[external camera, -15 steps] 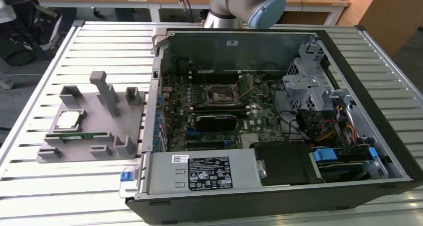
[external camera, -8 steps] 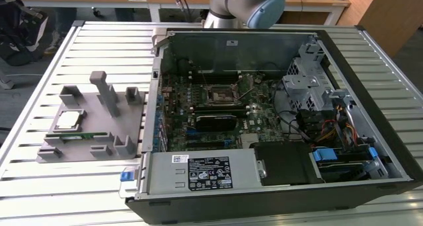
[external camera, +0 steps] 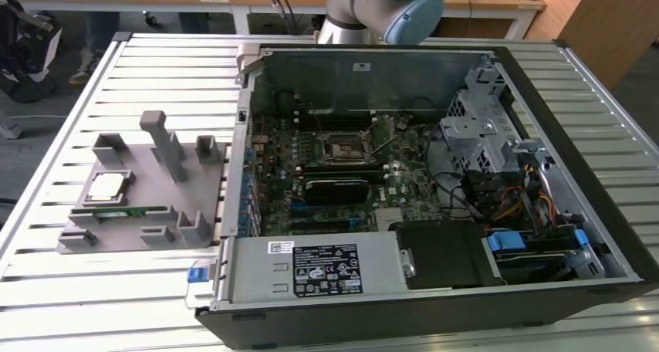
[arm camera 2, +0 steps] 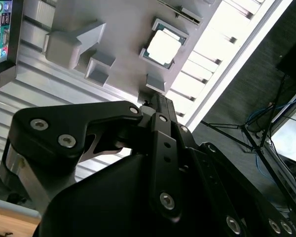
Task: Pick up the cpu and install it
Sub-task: 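Pick up the cpu and move it towards the insertion slot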
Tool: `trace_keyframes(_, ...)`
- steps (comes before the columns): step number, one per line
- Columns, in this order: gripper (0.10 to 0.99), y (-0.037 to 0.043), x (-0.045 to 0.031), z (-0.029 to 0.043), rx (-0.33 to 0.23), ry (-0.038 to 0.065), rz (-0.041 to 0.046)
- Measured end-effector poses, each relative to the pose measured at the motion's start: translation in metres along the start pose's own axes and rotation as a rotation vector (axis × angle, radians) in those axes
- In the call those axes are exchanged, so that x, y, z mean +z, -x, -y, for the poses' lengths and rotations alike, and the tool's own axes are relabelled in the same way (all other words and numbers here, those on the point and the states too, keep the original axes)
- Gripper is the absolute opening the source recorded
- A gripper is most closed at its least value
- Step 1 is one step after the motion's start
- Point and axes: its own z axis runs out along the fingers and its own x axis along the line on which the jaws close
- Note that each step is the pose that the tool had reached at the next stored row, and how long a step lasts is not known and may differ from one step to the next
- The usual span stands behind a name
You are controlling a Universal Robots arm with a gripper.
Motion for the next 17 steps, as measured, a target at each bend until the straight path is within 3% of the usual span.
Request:
trace_keyframes(3, 0.114, -0.0003, 0.0024, 0.0001, 0.0, 0.0, -0.005)
trace_keyframes(6, 0.114, -0.0004, 0.0064, 0.0004, 0.001, -0.001, -0.0187)
trace_keyframes(8, 0.114, -0.0004, 0.0099, 0.0011, 0.001, -0.002, -0.0235)
trace_keyframes(17, 0.114, -0.0004, 0.026, 0.0086, -0.01, -0.002, -0.0266)
